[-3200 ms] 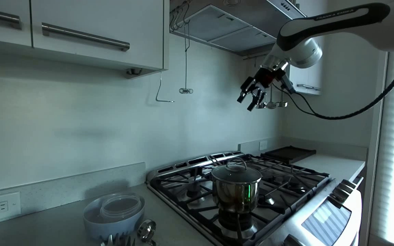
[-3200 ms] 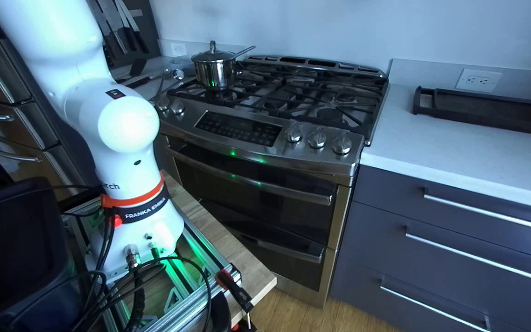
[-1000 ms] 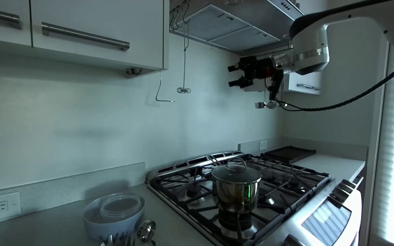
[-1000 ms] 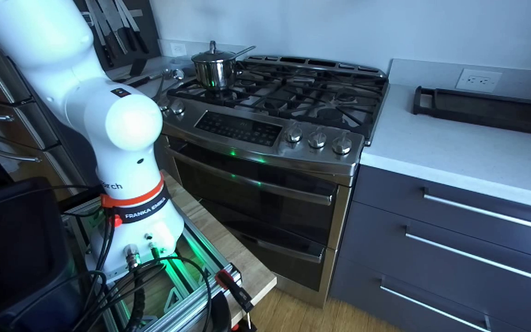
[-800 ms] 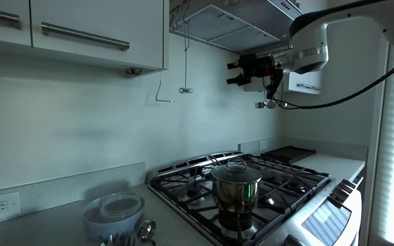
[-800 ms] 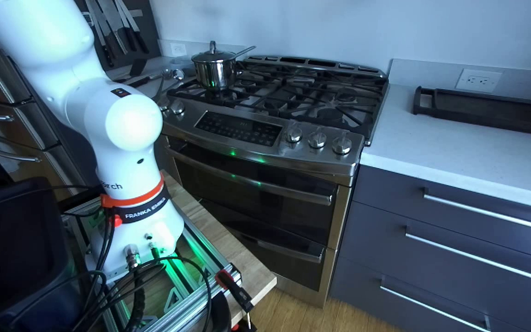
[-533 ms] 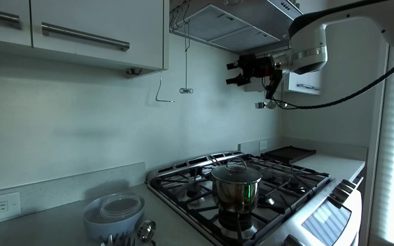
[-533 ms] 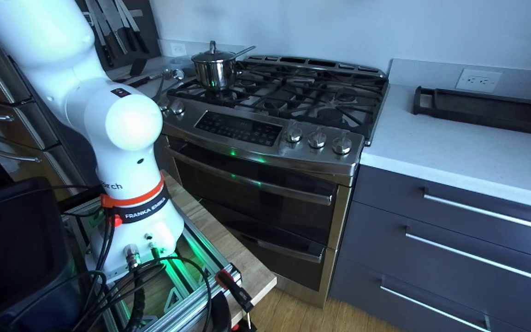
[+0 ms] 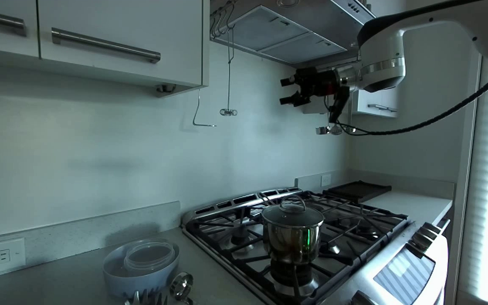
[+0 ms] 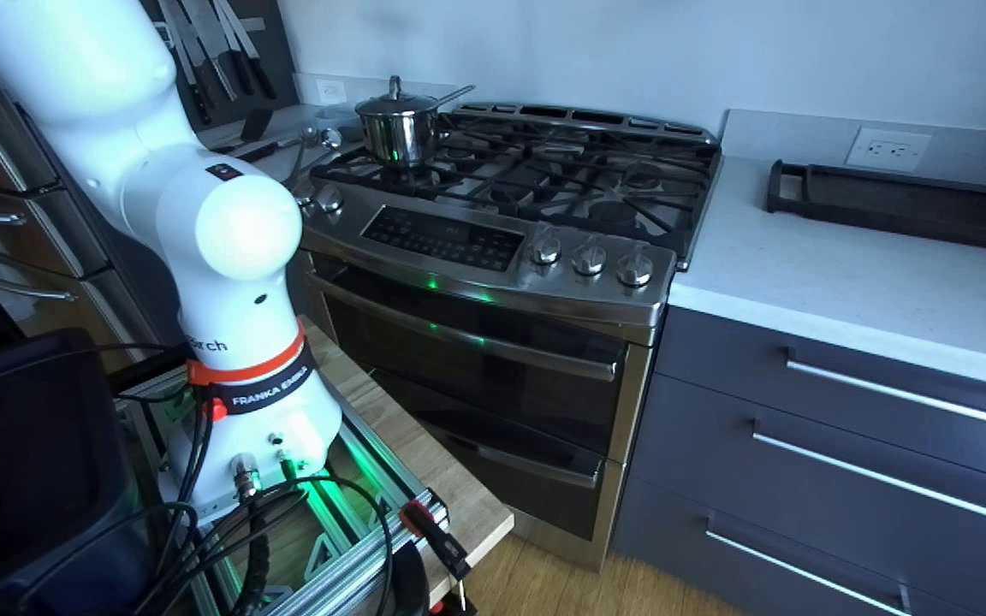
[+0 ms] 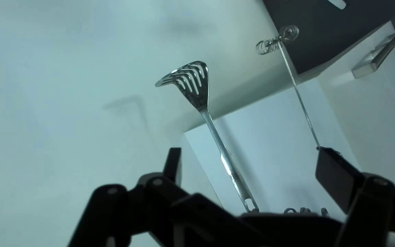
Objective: Take the whisk off of the hanger and place it on the stove
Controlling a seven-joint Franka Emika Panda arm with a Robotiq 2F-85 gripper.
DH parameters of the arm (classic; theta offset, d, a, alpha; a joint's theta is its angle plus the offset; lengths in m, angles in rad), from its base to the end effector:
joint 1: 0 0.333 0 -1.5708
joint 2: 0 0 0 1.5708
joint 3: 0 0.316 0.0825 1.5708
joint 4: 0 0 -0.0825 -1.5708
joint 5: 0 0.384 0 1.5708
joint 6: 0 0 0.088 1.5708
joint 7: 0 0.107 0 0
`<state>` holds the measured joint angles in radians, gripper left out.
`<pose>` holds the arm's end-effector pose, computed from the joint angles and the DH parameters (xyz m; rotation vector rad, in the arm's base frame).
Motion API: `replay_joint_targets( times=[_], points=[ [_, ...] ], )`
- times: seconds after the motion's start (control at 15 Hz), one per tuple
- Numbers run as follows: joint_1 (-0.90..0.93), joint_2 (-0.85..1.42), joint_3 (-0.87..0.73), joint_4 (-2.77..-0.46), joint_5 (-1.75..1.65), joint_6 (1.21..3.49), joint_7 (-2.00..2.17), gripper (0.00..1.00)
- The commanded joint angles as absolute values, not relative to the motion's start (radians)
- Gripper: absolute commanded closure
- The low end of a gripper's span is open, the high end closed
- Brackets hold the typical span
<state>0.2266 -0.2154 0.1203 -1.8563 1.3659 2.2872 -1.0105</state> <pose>0.4961 0.2116 0.6990 -1.7940 -0.6877 -1.0402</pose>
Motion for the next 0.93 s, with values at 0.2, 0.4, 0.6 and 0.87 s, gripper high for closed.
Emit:
replay_joint_targets(
  times=[0.2, 0.4, 0.6, 0.87],
  points=[
    [0.228, -0.11, 0.204, -1.716, 1.228, 2.261, -1.043, 0.0],
    [0.237, -0.053, 0.22, -1.635, 1.171, 2.232, -1.106, 0.0],
    [0.241, 0.003, 0.226, -1.555, 1.171, 2.183, -1.162, 0.0],
    [0.253, 0.056, 0.246, -1.467, 1.189, 2.147, -1.19, 0.0]
  ],
)
